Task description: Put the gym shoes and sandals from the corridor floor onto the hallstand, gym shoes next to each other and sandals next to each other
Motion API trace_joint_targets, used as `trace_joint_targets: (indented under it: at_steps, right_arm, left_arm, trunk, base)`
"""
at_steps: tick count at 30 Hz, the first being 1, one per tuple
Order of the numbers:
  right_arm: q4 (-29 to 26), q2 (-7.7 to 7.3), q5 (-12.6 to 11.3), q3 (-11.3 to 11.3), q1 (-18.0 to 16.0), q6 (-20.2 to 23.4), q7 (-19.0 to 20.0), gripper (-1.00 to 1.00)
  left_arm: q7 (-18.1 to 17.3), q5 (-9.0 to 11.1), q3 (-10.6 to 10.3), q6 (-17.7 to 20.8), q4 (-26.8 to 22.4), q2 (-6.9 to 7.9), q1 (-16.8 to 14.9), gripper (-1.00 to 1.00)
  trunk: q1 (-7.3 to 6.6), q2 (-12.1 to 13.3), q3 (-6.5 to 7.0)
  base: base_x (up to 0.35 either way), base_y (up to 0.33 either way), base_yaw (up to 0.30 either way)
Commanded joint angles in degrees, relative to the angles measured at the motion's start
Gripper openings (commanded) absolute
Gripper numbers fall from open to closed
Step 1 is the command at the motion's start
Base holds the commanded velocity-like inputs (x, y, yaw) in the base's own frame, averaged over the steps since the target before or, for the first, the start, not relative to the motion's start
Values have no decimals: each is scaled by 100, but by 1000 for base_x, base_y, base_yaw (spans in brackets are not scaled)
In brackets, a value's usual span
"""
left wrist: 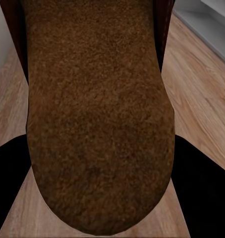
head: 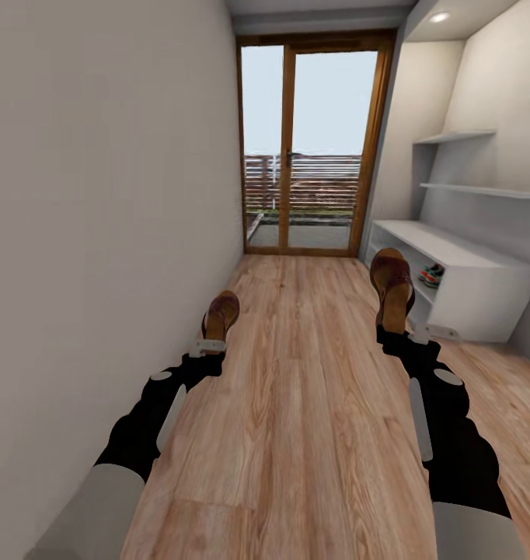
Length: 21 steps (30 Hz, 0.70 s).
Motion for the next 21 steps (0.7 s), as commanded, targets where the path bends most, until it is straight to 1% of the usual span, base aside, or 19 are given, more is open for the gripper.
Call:
trace_joint_targets:
  at_steps: [1, 21]
  right_arm:
    - [-9, 4, 6, -2, -3, 36, -8, -100]
    - [-9, 4, 6, -5, -5, 36, -8, -100]
  left_arm:
    - [-14, 19, 4, 36, -7, -1, -3, -100]
    - [-14, 18, 0, 36, -9, -1, -3, -100]
  trunk:
    - [2, -3, -6]
    - [2, -3, -6]
  base:
    - [348, 0, 0]
    - [348, 0, 0]
